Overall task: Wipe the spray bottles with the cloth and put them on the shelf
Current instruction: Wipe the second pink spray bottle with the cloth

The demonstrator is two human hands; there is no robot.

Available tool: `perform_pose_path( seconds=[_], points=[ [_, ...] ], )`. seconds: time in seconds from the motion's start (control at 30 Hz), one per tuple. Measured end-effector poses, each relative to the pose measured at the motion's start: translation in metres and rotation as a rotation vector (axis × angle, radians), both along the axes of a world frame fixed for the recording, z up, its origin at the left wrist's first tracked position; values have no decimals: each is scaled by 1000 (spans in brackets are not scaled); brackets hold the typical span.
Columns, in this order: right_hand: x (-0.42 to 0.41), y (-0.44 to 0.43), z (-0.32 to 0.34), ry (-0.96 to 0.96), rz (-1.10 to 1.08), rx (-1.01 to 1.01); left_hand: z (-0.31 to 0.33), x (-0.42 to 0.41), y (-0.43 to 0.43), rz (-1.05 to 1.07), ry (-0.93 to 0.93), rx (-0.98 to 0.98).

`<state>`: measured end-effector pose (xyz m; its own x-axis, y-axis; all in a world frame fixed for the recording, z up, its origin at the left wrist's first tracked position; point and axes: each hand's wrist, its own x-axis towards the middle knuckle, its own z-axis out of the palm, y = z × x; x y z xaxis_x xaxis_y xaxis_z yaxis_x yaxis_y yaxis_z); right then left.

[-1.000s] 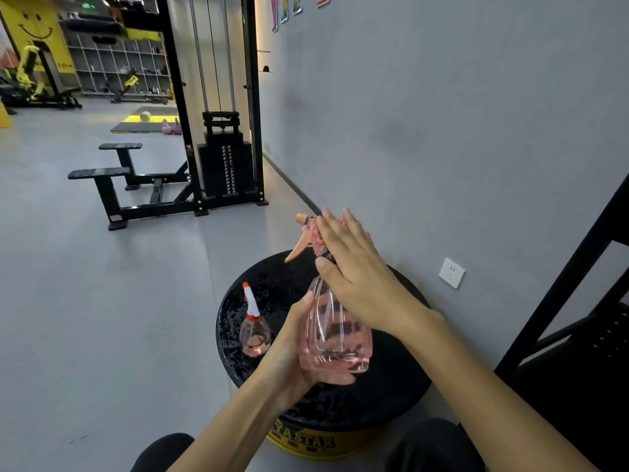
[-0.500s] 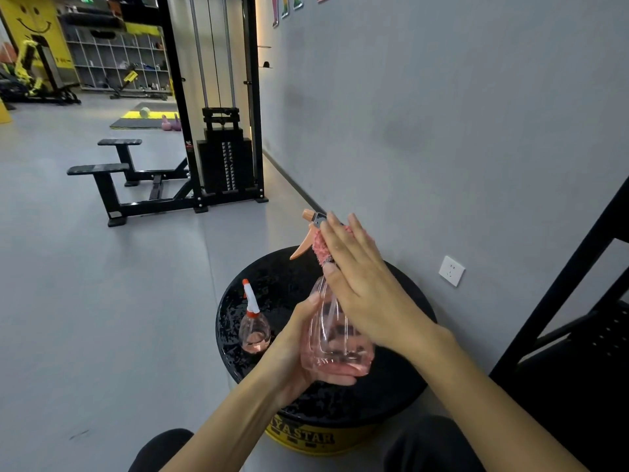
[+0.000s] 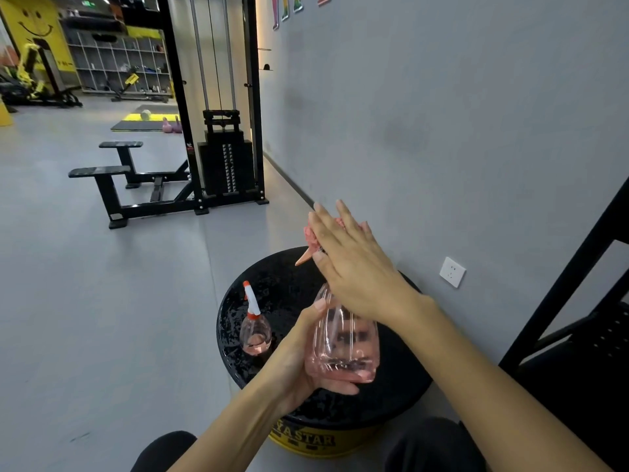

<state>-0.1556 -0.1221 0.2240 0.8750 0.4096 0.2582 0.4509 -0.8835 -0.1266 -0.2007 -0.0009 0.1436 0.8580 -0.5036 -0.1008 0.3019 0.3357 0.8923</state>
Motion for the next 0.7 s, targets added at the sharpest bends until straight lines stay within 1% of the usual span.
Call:
perform_pose_path(
  seconds=[0.13, 0.2, 0.33, 0.43, 0.57, 0.63, 0.7],
  points=[
    [11, 1, 12, -4, -40, -28, -3, -1, -4, -49, 34, -50],
    [4, 3, 10, -1, 13, -60, -2, 1, -2, -38, 26, -56],
    [-7, 6, 1, 9, 133, -191, -2, 2, 1, -14, 40, -53],
    [6, 1, 5, 19, 104, -182, -3, -1, 0, -62, 58, -59],
    [23, -7, 16, 3, 24, -116, -5, -2, -1, -135, 63, -84],
    [21, -7, 16, 12, 35, -111, -4, -2, -1, -132, 70, -105],
    [13, -4, 14, 46, 103, -141, -4, -1, 0, -120, 64, -128]
  ],
)
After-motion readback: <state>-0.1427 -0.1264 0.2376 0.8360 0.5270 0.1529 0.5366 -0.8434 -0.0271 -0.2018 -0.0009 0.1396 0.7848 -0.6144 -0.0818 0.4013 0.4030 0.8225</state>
